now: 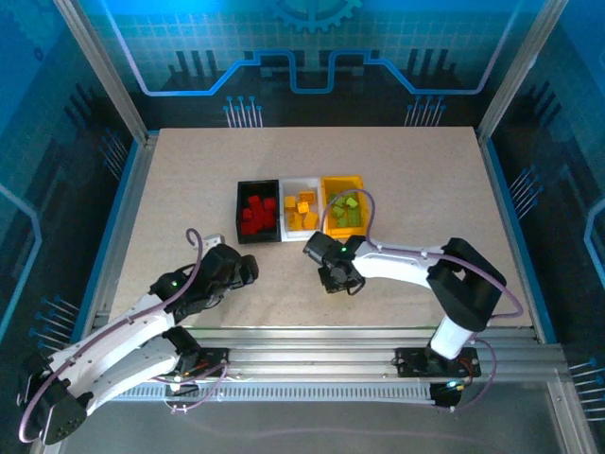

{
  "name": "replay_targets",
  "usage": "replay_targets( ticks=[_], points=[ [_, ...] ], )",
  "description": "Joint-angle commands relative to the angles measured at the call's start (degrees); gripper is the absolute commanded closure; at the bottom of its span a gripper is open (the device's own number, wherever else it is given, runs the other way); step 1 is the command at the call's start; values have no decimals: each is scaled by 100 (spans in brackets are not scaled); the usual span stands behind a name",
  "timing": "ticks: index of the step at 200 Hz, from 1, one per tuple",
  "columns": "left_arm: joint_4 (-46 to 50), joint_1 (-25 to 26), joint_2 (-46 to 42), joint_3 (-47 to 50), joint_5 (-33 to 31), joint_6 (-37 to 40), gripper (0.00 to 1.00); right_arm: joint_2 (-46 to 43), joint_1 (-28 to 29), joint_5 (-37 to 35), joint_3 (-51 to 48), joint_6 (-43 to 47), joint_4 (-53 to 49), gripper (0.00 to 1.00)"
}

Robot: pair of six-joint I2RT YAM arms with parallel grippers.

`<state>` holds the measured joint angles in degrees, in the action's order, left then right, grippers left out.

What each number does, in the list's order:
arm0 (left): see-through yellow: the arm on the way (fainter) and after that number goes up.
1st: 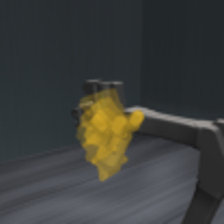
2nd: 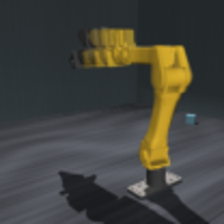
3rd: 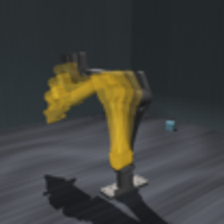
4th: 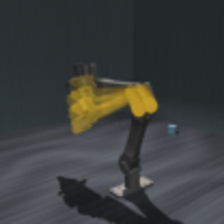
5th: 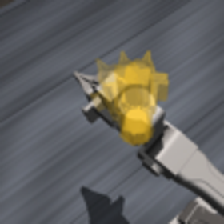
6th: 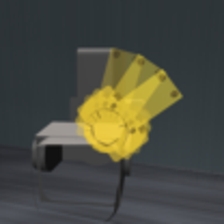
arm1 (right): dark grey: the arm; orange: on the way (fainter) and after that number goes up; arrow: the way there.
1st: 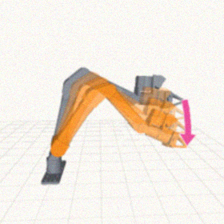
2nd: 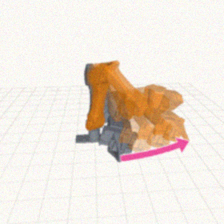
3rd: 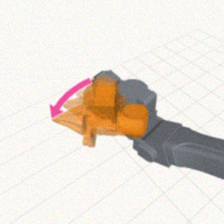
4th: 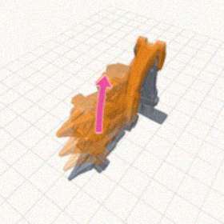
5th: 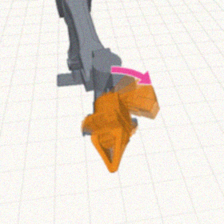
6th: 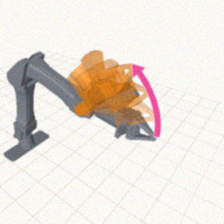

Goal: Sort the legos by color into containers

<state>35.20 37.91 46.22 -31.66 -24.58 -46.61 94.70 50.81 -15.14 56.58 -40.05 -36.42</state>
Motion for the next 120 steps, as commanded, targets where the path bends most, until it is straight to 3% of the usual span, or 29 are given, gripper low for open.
replay_targets(
  ticks=[1, 32, 95, 120],
  points=[
    [-77, -47, 37, 47, 66, 25, 1, -694, -381, -372, 193, 274, -280, 71],
    [-92, -59, 62, 38, 67, 3, 1, -883, -1089, -380, 911, 762, -265, 69],
    [-44, -68, 60, -2, 131, -23, 1, 849, -1924, -432, 2655, 1156, -26, 67],
    [-52, -70, 74, -31, 164, 9, 1, 1410, -2092, -286, 3207, 1205, -19, 51]
  ],
)
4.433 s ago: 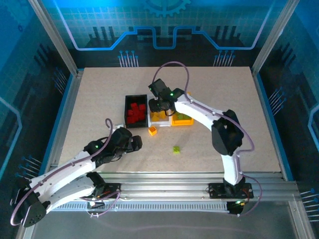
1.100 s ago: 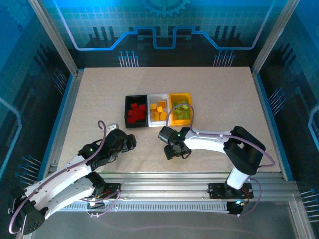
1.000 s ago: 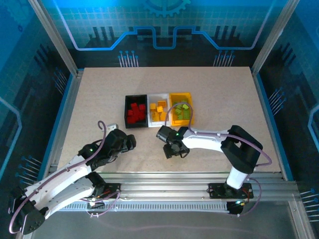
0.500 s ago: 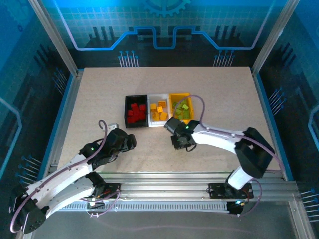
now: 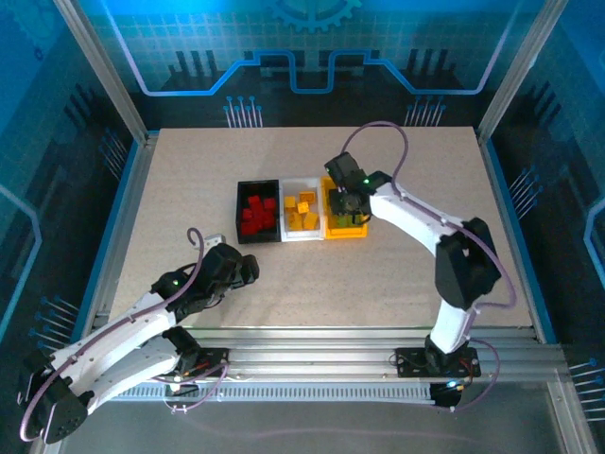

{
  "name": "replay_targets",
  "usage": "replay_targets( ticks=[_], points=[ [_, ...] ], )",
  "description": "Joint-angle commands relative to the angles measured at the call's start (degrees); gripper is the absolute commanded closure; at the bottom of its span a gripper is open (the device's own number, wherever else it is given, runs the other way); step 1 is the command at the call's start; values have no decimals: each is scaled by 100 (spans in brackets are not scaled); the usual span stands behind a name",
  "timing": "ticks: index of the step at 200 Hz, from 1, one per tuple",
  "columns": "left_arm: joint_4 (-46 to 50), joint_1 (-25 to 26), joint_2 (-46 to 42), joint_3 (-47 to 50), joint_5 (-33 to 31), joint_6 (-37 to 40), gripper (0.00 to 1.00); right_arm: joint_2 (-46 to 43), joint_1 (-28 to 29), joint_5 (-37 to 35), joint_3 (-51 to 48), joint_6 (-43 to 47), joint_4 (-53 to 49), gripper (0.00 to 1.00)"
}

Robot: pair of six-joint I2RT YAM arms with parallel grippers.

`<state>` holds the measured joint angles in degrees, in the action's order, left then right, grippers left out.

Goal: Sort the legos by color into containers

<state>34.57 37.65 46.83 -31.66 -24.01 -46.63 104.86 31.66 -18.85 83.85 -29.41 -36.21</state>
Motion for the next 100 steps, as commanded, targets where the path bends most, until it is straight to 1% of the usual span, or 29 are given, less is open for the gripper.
replay_targets(
  ticks=[1, 17, 26, 51, 67, 83, 91, 100],
  points=[
    [13, -45, 16, -32, 107, 13, 1, 403, -182, 89, 490, 143, -38, 51],
    [77, -45, 45, -89, 54, 17, 1, 348, -178, 149, 527, 197, 101, 39],
    [135, -42, 70, -135, -21, 14, 1, 202, -180, 160, 456, 198, 214, 34],
    [237, -47, 162, -332, -378, -37, 1, -542, -178, 162, -85, 148, 527, 28],
    [156, -38, 213, -443, -930, -284, 1, -1207, -178, 133, -740, 23, 825, 25],
    [-247, -54, 216, -468, -1652, -277, 1, -1814, -185, 34, -1351, -137, 975, 23],
    [-708, -94, 221, -411, -1932, 49, 1, -2051, -193, -55, -1595, -216, 974, 22],
    [-1317, -221, 262, -331, -2065, 595, 1, -2287, -206, -86, -1830, -286, 994, 21]
  ],
)
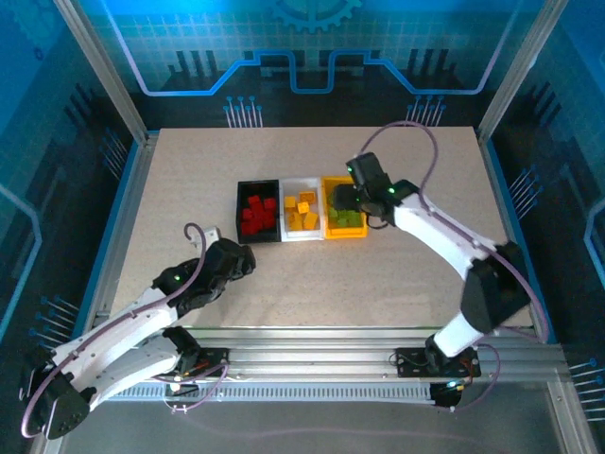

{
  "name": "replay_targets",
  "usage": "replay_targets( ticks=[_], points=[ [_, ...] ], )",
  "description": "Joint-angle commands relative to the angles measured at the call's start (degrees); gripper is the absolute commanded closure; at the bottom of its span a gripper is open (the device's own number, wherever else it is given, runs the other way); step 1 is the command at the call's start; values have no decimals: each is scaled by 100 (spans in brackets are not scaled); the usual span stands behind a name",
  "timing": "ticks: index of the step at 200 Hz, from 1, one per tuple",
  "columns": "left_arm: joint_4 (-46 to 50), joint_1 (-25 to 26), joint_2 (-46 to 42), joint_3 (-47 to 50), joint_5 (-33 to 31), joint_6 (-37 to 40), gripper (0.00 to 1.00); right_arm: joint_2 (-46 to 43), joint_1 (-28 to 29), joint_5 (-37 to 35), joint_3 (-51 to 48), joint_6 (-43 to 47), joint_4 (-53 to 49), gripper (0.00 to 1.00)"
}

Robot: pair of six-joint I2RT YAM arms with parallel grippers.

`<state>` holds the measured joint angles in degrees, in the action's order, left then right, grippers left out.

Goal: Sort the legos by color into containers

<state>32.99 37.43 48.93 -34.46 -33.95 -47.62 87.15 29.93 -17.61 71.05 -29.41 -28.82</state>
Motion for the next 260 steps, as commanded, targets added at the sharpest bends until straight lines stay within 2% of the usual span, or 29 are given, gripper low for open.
replay_targets(
  ticks=[1, 16, 35, 47, 60, 82, 101, 118, 148, 161, 171, 194, 203, 215, 226, 237, 246, 260],
  points=[
    [-1228, -218, 62, -48, -1075, 754, 1, -542, -32, -218, -571, -299, 255, 21],
    [-2114, -664, 303, -36, -1095, 1450, 1, -946, -36, -355, -994, -511, 343, 19],
    [-2570, -1669, 831, -273, -653, 1470, 1, -1393, -45, -351, -1511, -610, 753, 12],
    [-3043, -2189, 1225, -348, -366, 1828, 1, -1613, -39, -356, -1755, -644, 990, 0],
    [-3712, -2489, 1645, -359, -345, 2623, 1, -1794, -40, -313, -1952, -608, 1185, 0],
    [-4147, -2857, 2303, -461, -279, 3529, 1, -2066, -42, -315, -2254, -472, 1457, 0],
    [-4736, -3032, 2705, -227, 148, 3909, 1, -2269, -47, -641, -2383, -643, 1417, 0],
    [-5540, -3058, 3034, 63, 129, 4202, 1, -2456, -45, -783, -2464, -606, 1445, 0],
    [-6975, -3093, 3605, 499, 478, 4678, 1, -2600, -133, -713, -2461, -400, 1394, 0],
    [-7870, -3085, 3906, 793, 633, 4860, 1, -2544, -253, -533, -2399, -448, 1350, 0],
    [-7517, -3124, 3805, 726, 749, 4719, 1, -2488, -320, -490, -2312, -561, 1284, 0],
    [-8001, -3259, 3784, 993, 1289, 4749, 1, -2348, -381, -412, -2135, -473, 1290, 0],
    [-8286, -3421, 3783, 1232, 1732, 4613, 1, -2295, -404, -364, -2096, -394, 1268, 0],
    [-9710, -3532, 4159, 1692, 2008, 4740, 1, -2249, -460, -332, -1913, -290, 1166, 0],
    [-9151, -3533, 3942, 1638, 1927, 4608, 1, -2297, -508, -331, -1959, -195, 1221, 0],
    [-9187, -3528, 4070, 1503, 1818, 4651, 1, -2418, -588, -355, -2033, -174, 1363, 0],
    [-8762, -3521, 4017, 1342, 1785, 4597, 1, -2584, -681, -268, -2354, -139, 1639, 0],
    [-9011, -3525, 4046, 1435, 1819, 4628, 1, -2861, -835, -34, -2760, 140, 2302, 0]
  ],
)
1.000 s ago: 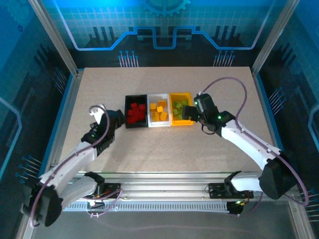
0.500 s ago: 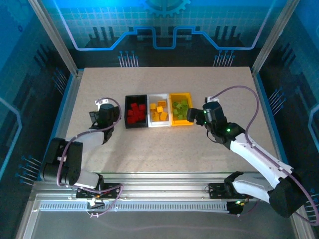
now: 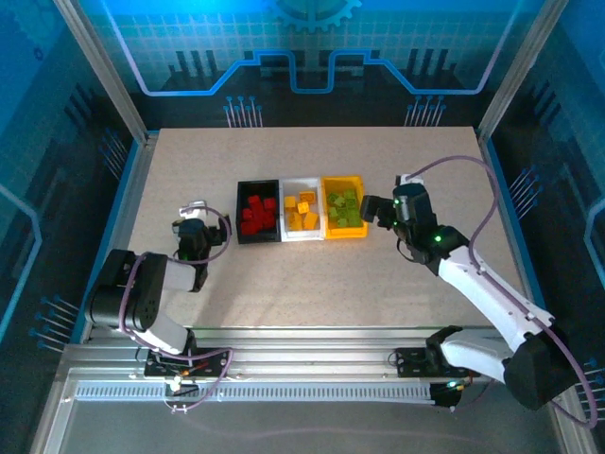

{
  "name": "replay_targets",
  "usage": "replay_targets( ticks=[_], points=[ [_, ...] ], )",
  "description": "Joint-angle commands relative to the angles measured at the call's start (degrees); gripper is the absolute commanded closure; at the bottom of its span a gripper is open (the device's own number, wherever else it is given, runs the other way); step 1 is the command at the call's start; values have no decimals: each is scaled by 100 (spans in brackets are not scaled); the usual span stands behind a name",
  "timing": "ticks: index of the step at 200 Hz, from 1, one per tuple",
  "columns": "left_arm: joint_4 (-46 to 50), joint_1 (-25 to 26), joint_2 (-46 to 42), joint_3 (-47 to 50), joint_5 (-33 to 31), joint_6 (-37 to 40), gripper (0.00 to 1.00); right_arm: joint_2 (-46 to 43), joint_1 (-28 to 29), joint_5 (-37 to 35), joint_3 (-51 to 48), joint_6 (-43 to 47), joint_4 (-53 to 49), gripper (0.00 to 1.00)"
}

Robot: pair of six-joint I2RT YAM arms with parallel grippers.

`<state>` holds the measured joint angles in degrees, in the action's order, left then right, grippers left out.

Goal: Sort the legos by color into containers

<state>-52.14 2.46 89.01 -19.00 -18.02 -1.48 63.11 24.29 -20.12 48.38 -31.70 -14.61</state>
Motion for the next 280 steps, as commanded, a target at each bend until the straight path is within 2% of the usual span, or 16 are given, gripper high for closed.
replay_targets(
  ticks=[1, 20, 37, 49, 85, 115, 153, 178, 204, 221, 234, 243, 280],
  points=[
    [-481, -27, 33, -116, 227, 11, 1, -479, -278, 231, -526, 390, 934, 0],
    [-382, -26, 29, -156, 231, 9, 1, -750, -406, 670, -1085, 1233, 1923, 0],
    [-368, -27, 33, -165, 230, 7, 1, -906, -432, 421, -1467, 1716, 2506, 0],
    [-362, -28, 31, -169, 235, 7, 1, -979, -549, 70, -1659, 1784, 2687, 0],
    [-357, -28, 35, -172, 237, 7, 1, -953, -1040, -111, -2197, 2539, 2967, 0],
    [-358, -26, 35, -167, 238, 7, 1, -565, -1173, 101, -2516, 2966, 3358, 0],
    [-359, -27, 29, -166, 239, 6, 1, 451, -1433, 127, -2756, 3131, 4526, 0],
    [-367, -26, 31, -173, 240, 9, 1, 988, -1943, 710, -2878, 3002, 5429, 0],
    [-362, -28, 29, -174, 253, 14, 1, 1491, -2412, 1372, -2728, 2694, 5675, 0],
    [-355, -26, 28, -174, 245, 8, 1, 1896, -2299, 1476, -2685, 2866, 5966, 0],
    [-352, -26, 28, -174, 245, 13, 1, 2418, -1972, 1011, -2529, 3137, 6311, 0],
    [-358, -26, 32, -174, 246, 8, 1, 2268, -1893, 958, -2436, 3140, 5837, 0],
    [-349, -26, 34, -174, 247, 15, 1, 2304, -2005, 1155, -2411, 3107, 5878, 0]
  ],
)
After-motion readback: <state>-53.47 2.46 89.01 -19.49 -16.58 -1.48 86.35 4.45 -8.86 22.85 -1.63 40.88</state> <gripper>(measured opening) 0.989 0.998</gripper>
